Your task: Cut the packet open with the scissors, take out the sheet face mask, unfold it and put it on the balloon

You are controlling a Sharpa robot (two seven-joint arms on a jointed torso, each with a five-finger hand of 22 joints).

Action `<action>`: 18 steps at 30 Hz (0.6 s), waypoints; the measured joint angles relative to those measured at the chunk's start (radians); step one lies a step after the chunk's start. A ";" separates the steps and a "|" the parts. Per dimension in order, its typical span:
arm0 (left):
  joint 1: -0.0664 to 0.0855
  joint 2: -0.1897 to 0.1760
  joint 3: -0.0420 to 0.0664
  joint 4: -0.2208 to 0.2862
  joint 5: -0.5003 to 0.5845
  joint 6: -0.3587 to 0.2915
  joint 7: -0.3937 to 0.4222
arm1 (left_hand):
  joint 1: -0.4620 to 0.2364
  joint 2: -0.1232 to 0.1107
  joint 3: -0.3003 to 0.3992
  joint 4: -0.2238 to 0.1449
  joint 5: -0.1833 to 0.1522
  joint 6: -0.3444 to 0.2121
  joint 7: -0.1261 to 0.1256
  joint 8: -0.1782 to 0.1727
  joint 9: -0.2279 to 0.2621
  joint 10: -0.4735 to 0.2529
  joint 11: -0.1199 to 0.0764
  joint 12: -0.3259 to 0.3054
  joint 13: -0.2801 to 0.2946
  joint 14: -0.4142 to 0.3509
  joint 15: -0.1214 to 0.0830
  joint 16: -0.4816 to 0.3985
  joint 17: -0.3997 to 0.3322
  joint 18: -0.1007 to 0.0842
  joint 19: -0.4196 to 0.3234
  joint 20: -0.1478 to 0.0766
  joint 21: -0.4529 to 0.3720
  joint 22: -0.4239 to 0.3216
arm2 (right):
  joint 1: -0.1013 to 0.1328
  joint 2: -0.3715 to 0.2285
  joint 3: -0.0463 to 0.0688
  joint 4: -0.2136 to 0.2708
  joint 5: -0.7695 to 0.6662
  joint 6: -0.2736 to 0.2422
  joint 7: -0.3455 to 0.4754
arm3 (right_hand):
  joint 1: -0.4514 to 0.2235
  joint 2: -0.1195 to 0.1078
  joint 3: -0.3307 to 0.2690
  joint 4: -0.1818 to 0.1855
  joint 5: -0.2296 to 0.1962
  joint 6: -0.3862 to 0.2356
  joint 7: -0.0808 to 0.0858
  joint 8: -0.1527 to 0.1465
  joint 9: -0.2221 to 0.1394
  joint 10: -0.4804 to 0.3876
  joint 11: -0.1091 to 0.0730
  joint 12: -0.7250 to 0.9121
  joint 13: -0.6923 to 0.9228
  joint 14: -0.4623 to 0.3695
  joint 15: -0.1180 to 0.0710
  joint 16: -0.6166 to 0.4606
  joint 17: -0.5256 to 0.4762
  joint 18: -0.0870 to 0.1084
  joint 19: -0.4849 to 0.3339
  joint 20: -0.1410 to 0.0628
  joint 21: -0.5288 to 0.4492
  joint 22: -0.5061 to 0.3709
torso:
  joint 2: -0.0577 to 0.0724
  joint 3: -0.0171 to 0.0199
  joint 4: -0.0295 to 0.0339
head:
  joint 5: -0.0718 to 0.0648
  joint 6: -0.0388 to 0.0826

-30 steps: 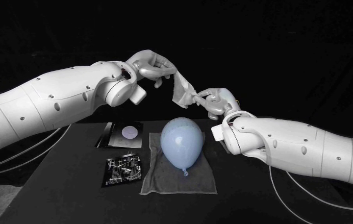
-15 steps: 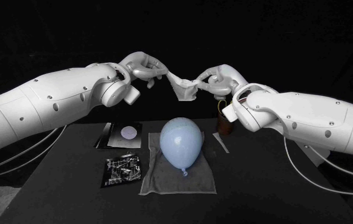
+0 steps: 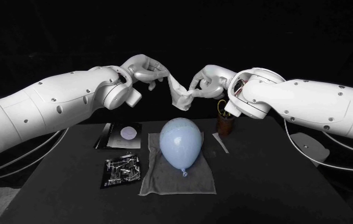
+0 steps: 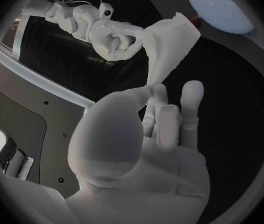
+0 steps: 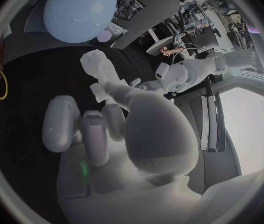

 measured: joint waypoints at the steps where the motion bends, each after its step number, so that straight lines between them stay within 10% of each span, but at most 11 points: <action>1: -0.002 0.001 -0.001 0.000 0.006 -0.002 0.003 | -0.001 0.001 0.000 0.000 0.000 0.000 0.000 0.000 0.000 0.000 0.000 0.000 0.000 0.000 0.000 0.000 -0.011 0.000 0.000 0.000 0.000 -0.001 | 0.002 0.003 0.000 0.000 -0.009 0.000 -0.009 | 0.000 0.000 0.002 -0.002 0.000 0.000 -0.001 0.000 0.000 0.000 0.000 0.000 0.001 0.000 0.000 0.000 0.000 0.000 0.002 -0.002 0.003 0.000 | 0.000 0.0001 0.0000 | 0.000 0.000; 12: -0.052 -0.004 -0.008 -0.009 0.088 -0.014 0.035 | -0.033 -0.029 -0.011 0.020 0.001 -0.038 0.017 -0.021 0.172 -0.057 0.016 -0.107 -0.065 -0.205 0.019 -0.109 -0.294 0.026 -0.161 0.021 -0.148 -0.185 | 0.024 0.023 0.005 -0.010 -0.021 -0.050 -0.049 | -0.010 0.000 0.013 -0.005 -0.002 -0.002 -0.005 0.003 0.000 0.003 -0.003 0.000 0.005 0.000 0.000 -0.002 0.000 0.000 0.004 -0.004 0.007 0.001 | 0.000 -0.0001 0.0003 | -0.003 -0.002; 18: -0.081 -0.005 -0.010 -0.016 0.127 -0.008 0.049 | -0.075 -0.063 -0.058 0.066 0.003 -0.073 0.045 -0.078 0.123 -0.103 0.051 -0.211 -0.132 -0.466 0.058 -0.274 -0.588 0.026 -0.224 0.059 -0.242 -0.240 | 0.032 0.034 0.007 -0.018 -0.013 -0.067 -0.062 | -0.016 -0.005 0.016 -0.008 -0.002 -0.002 -0.005 0.006 0.000 0.004 -0.004 0.000 0.005 0.000 0.000 0.002 0.000 -0.001 0.007 -0.007 0.012 0.001 | 0.000 -0.0006 0.0003 | -0.008 -0.001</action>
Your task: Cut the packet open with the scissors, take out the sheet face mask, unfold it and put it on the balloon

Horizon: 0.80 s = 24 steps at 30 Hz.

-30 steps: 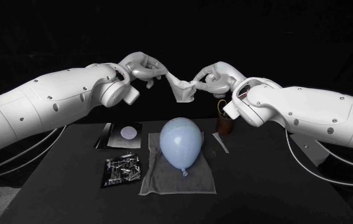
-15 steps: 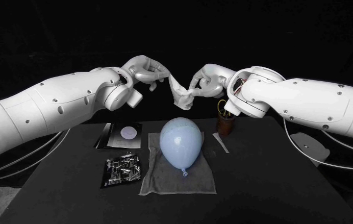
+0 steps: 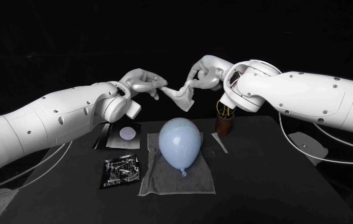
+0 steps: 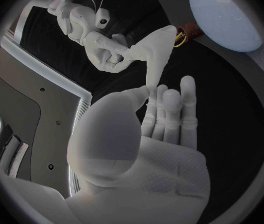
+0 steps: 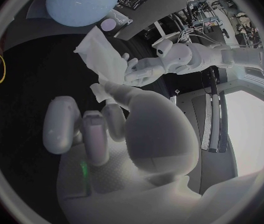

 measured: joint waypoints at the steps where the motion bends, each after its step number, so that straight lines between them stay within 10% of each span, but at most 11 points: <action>1: -0.003 0.000 -0.001 -0.002 0.005 0.002 0.002 | -0.006 -0.006 -0.010 0.010 0.000 -0.005 0.005 -0.010 -0.011 -0.006 0.004 -0.020 -0.014 -0.022 0.007 -0.021 -0.015 0.000 -0.008 0.008 -0.023 -0.014 | 0.002 0.001 0.000 -0.002 0.001 -0.001 -0.002 | 0.000 0.000 0.000 0.000 0.000 0.000 0.000 0.000 0.000 0.002 -0.002 0.000 0.000 0.000 0.000 0.000 0.000 0.000 0.000 0.000 0.000 0.000 | 0.000 -0.0001 0.0000 | 0.000 0.001; 12: -0.026 0.002 -0.010 -0.015 0.067 0.022 0.036 | -0.055 -0.040 -0.185 0.084 0.000 -0.060 0.015 -0.065 -0.097 -0.008 0.060 -0.202 -0.145 -0.184 0.072 -0.314 -0.184 0.000 -0.075 0.093 -0.333 -0.223 | 0.012 0.017 0.002 -0.021 0.010 -0.003 -0.033 | 0.000 0.000 0.003 -0.003 -0.001 0.001 -0.005 0.000 0.000 0.003 -0.003 0.000 0.003 0.000 0.000 0.000 0.000 0.000 0.000 0.000 0.003 0.000 | 0.000 -0.0008 -0.0003 | -0.002 0.001; 20: -0.058 0.001 -0.013 -0.016 0.095 0.047 0.058 | -0.048 0.004 -0.463 0.082 0.000 -0.129 0.011 -0.077 -0.142 0.002 0.106 -0.382 -0.254 -0.246 0.125 -0.592 -0.327 -0.001 -0.155 0.155 -0.607 -0.409 | 0.015 0.023 0.003 -0.022 0.010 -0.013 -0.048 | -0.004 -0.004 0.011 -0.006 -0.002 0.005 -0.001 -0.001 0.001 0.007 -0.007 0.000 0.006 0.000 0.000 -0.001 -0.001 -0.015 0.007 0.000 0.011 -0.001 | 0.000 -0.0001 0.0002 | -0.005 0.004; 24: -0.080 0.003 -0.013 -0.015 0.106 0.067 0.068 | 0.000 -0.017 -0.612 0.091 0.000 -0.174 0.015 -0.082 -0.163 -0.019 0.121 -0.465 -0.293 -0.273 0.145 -0.718 -0.381 -0.048 -0.200 0.158 -0.708 -0.479 | 0.016 0.026 0.004 -0.022 0.007 -0.025 -0.055 | -0.004 -0.004 0.014 -0.008 -0.002 0.005 -0.001 -0.004 0.006 0.007 -0.007 0.000 0.006 0.004 -0.004 -0.001 -0.001 -0.015 0.007 0.000 0.011 -0.001 | 0.000 -0.0004 -0.0002 | -0.005 0.007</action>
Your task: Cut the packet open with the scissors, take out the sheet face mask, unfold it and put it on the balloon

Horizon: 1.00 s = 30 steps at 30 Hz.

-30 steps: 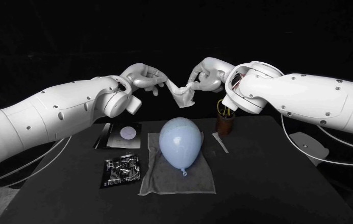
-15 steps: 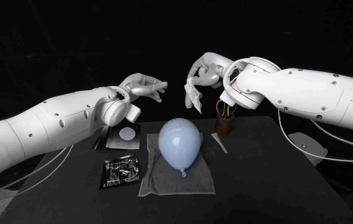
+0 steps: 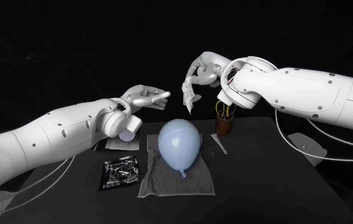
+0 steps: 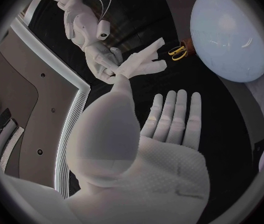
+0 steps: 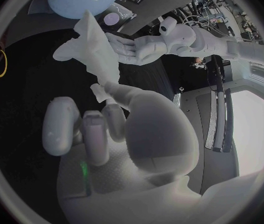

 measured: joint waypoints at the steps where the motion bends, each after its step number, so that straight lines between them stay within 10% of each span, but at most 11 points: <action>1: -0.005 0.001 0.000 0.001 0.002 0.004 0.002 | 0.007 -0.016 -0.015 0.001 0.000 -0.007 -0.001 0.000 -0.002 -0.012 -0.001 -0.015 -0.002 -0.007 0.003 -0.020 -0.009 -0.007 -0.033 -0.001 -0.020 -0.014 | 0.000 0.002 0.000 -0.001 -0.001 -0.003 -0.001 | 0.000 0.000 0.000 0.000 0.000 0.000 0.000 0.000 0.000 0.000 0.000 0.000 0.000 0.000 0.000 -0.001 0.000 0.000 0.000 0.000 0.000 0.000 | 0.000 0.0000 -0.0001 | 0.000 0.001; 8: -0.039 0.001 0.000 0.020 0.019 0.014 0.016 | 0.029 -0.033 -0.038 0.003 0.000 -0.046 0.018 0.030 -0.006 -0.014 0.009 -0.031 0.003 0.024 0.005 -0.072 -0.030 -0.008 0.032 -0.003 -0.049 -0.042 | 0.001 0.023 0.002 -0.010 -0.007 -0.042 -0.013 | -0.008 0.003 0.004 -0.004 -0.002 0.003 -0.003 0.004 0.000 0.000 0.000 0.000 0.000 0.000 0.000 0.001 0.000 0.000 0.003 -0.003 0.004 0.000 | 0.000 0.0002 0.0002 | -0.004 0.004; 20: -0.055 -0.005 0.002 0.062 0.022 -0.017 0.062 | 0.142 0.068 0.001 -0.008 0.000 0.075 -0.001 0.162 0.010 0.035 -0.034 0.020 0.009 0.055 -0.015 -0.102 -0.044 -0.008 0.088 -0.004 -0.072 -0.052 | 0.001 0.048 0.003 -0.025 -0.018 -0.109 -0.038 | -0.009 0.001 0.007 -0.007 0.003 0.003 -0.003 0.004 0.000 0.002 -0.002 0.000 -0.001 0.000 0.000 0.001 0.001 0.000 0.003 -0.003 0.003 0.001 | 0.000 -0.0003 0.0009 | -0.008 0.010; 30: -0.058 0.019 0.006 0.075 0.005 -0.064 0.100 | 0.185 0.096 -0.032 -0.012 0.000 0.085 0.006 0.103 -0.042 0.059 -0.057 -0.004 0.001 0.079 -0.019 -0.111 -0.040 -0.008 0.113 -0.003 -0.080 -0.052 | 0.001 0.060 0.003 -0.021 -0.021 -0.126 -0.046 | -0.010 0.000 0.010 -0.005 0.003 0.002 -0.004 0.002 0.000 0.004 -0.004 0.000 -0.001 0.000 0.000 0.000 0.001 0.000 0.003 -0.003 0.010 0.000 | 0.001 -0.0003 0.0000 | -0.006 0.012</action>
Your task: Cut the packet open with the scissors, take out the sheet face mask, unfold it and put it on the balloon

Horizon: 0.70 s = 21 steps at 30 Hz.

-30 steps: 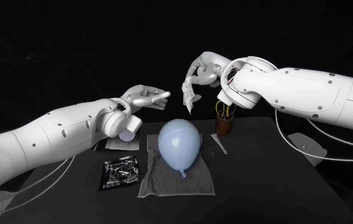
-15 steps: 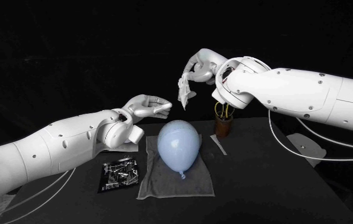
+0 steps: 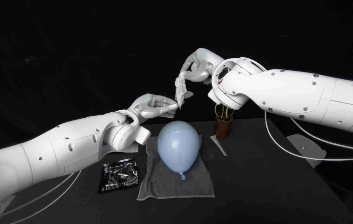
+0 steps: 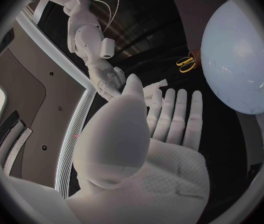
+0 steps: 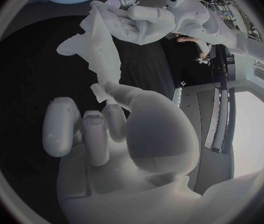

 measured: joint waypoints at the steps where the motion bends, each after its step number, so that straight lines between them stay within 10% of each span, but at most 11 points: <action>1: 0.000 0.003 0.000 0.000 -0.001 -0.006 0.002 | 0.000 0.000 -0.003 0.000 0.000 -0.004 -0.001 -0.005 -0.004 0.000 0.000 -0.004 0.000 0.000 0.000 -0.003 0.000 0.000 0.003 -0.002 0.000 0.000 | 0.000 0.000 0.000 0.001 0.000 -0.001 0.000 | 0.000 0.000 0.000 0.000 0.000 0.000 0.000 -0.001 0.000 0.000 0.000 0.000 0.000 0.000 0.000 0.000 0.000 0.000 0.000 0.000 0.000 0.000 | 0.000 0.0000 -0.0003 | 0.000 0.000; 21: 0.000 0.023 0.005 -0.012 0.000 -0.106 0.012 | 0.017 0.009 -0.041 0.000 0.000 -0.041 0.009 -0.054 -0.039 -0.004 0.004 -0.037 0.000 0.011 0.004 -0.014 0.000 0.000 0.020 -0.003 -0.008 0.000 | -0.001 0.009 0.000 0.030 -0.002 -0.005 -0.003 | -0.004 -0.004 0.004 -0.004 0.000 0.002 -0.002 0.001 0.015 0.000 0.000 -0.002 0.000 0.000 0.000 0.001 0.000 0.000 0.004 -0.004 0.000 0.001 | 0.000 0.0011 0.0003 | 0.000 0.003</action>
